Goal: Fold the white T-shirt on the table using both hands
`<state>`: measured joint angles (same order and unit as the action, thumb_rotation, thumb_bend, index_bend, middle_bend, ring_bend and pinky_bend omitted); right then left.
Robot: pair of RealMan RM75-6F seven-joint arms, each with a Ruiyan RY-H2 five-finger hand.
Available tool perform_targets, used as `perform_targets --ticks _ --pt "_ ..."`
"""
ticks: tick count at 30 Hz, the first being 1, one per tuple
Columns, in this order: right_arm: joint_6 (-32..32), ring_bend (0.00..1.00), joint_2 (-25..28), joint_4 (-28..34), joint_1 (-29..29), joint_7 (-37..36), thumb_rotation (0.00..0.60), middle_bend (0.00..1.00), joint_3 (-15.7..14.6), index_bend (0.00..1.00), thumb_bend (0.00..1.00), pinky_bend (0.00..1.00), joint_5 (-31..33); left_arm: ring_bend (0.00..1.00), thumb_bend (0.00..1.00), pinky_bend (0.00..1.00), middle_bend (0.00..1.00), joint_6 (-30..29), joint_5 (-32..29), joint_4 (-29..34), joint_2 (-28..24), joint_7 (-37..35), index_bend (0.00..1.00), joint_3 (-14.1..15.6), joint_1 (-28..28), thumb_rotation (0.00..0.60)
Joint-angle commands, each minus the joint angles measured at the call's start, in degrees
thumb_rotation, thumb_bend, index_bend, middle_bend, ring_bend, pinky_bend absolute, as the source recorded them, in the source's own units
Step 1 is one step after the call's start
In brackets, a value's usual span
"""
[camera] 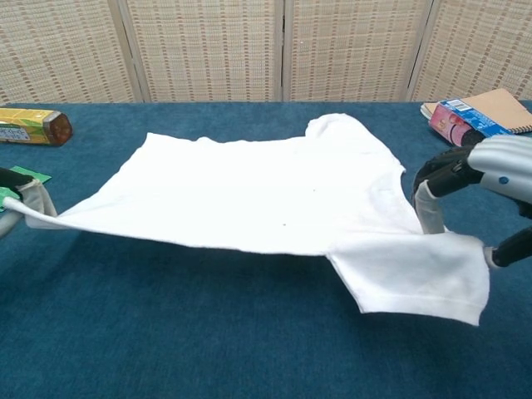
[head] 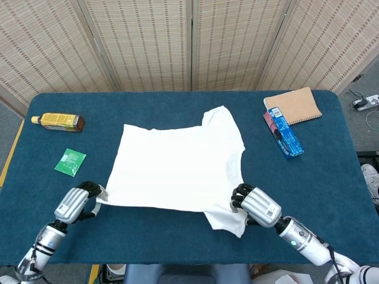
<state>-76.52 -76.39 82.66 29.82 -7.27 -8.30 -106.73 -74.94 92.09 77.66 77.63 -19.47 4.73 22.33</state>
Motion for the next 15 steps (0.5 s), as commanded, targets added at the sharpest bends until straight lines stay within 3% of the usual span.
perform_targets --ticks 1,15 --pt "-1.4 0.32 2.4 2.5 -0.7 0.1 0.600 0.52 -1.0 0.83 0.50 0.28 -1.3 0.37 0.60 0.21 0.42 -1.4 0.6 1.7 -1.7 0.2 0.76 0.9 -1.3 0.600" --pt "-4.9 0.32 9.4 9.4 -5.0 -3.0 0.600 0.53 -5.8 0.84 0.50 0.28 -3.9 0.36 0.60 0.21 0.42 -5.9 4.7 9.7 -7.8 3.3 0.76 5.5 -6.6 0.600"
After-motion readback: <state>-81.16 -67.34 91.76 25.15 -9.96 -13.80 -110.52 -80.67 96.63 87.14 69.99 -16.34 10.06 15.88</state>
